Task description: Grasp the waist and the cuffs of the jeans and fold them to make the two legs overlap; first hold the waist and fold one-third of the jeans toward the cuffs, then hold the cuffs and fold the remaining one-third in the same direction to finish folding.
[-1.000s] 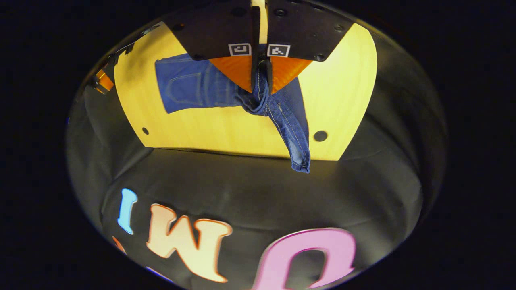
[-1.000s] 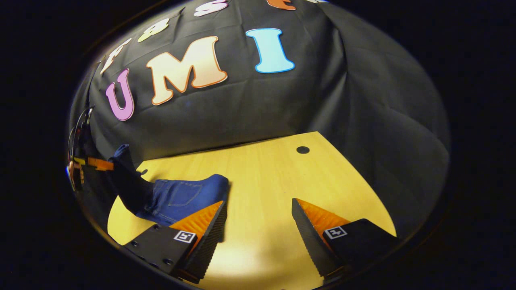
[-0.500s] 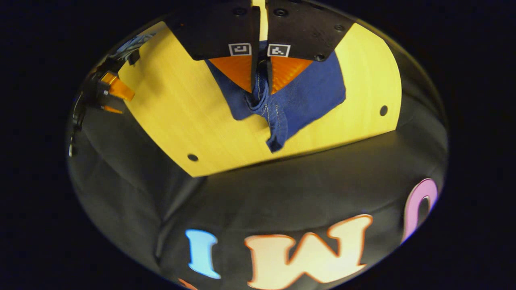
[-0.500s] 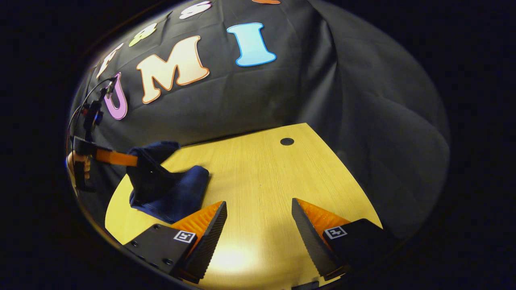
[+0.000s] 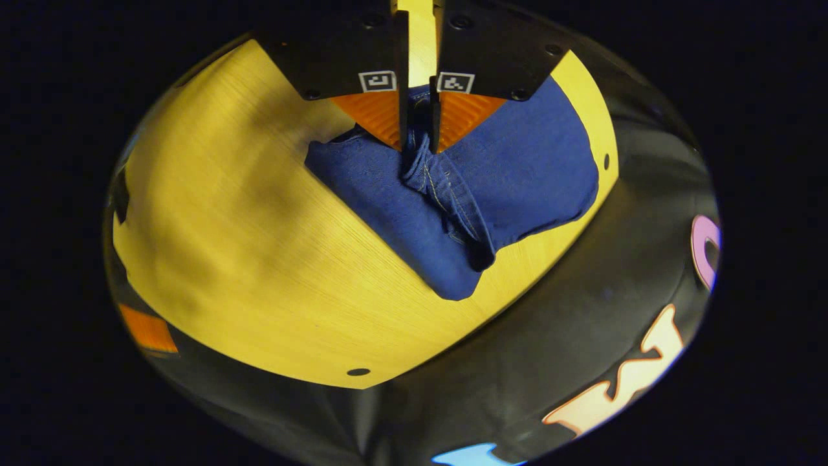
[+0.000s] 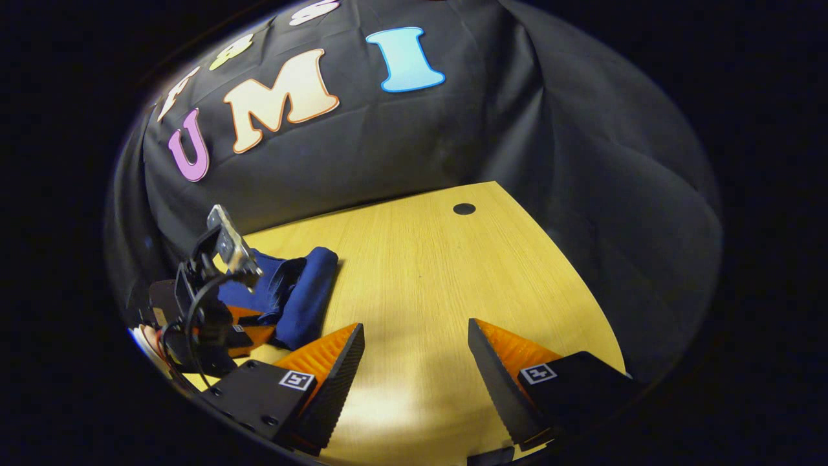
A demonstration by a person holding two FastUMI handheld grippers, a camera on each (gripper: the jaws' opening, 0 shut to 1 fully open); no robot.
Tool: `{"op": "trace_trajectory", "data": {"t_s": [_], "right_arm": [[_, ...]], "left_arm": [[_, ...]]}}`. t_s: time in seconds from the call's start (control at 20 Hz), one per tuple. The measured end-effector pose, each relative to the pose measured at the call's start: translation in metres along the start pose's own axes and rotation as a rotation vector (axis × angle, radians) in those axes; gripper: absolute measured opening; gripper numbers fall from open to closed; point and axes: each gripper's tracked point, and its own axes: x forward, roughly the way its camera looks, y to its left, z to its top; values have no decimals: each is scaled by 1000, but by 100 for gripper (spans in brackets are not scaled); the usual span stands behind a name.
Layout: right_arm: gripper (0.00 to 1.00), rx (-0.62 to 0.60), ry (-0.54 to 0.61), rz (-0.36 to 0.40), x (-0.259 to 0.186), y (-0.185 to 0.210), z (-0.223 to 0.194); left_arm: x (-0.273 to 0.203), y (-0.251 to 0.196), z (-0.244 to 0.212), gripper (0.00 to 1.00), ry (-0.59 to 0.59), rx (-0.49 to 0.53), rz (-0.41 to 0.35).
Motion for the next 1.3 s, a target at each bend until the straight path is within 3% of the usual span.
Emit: {"op": "trace_trajectory", "data": {"t_s": [0.05, 0.2, 0.3, 0.35, 0.4, 0.55, 0.6, 0.8, 0.9, 1.05, 1.3], "right_arm": [[99, -9, 1, 4, -1, 4, -1], [99, -36, 8, 17, -5, 22, -5], [99, -41, 6, 25, -11, 38, -5], [99, -43, 3, 26, -15, 47, -6], [99, -47, -5, 23, -20, 55, -7], [99, -38, -28, 1, -33, 87, -10], [95, -23, -29, 7, -37, 101, -12], [99, 17, -49, 32, -48, 154, -17], [95, 15, -57, 26, -51, 168, -19], [99, 9, -64, 10, -57, 184, -22], [99, -11, -99, -11, -69, 204, -16]], "left_arm": [[-3, -1, 2, 12, -11, -14, 4], [-17, -11, 1, 43, -91, -153, -96], [-37, -9, -3, 81, -157, -312, -148], [-49, 1, -8, 99, -186, -378, -134], [-57, 13, -15, 94, -212, -427, -111], [-89, 42, -42, 94, -259, -477, -77], [-97, 51, -58, 94, -256, -476, -77], [-115, 96, -130, 94, -204, -507, -44], [-122, 111, -151, 94, -205, -535, -37], [-123, 126, -164, 88, -222, -538, -47], [-122, 142, -158, 90, -264, -504, -63]]}}
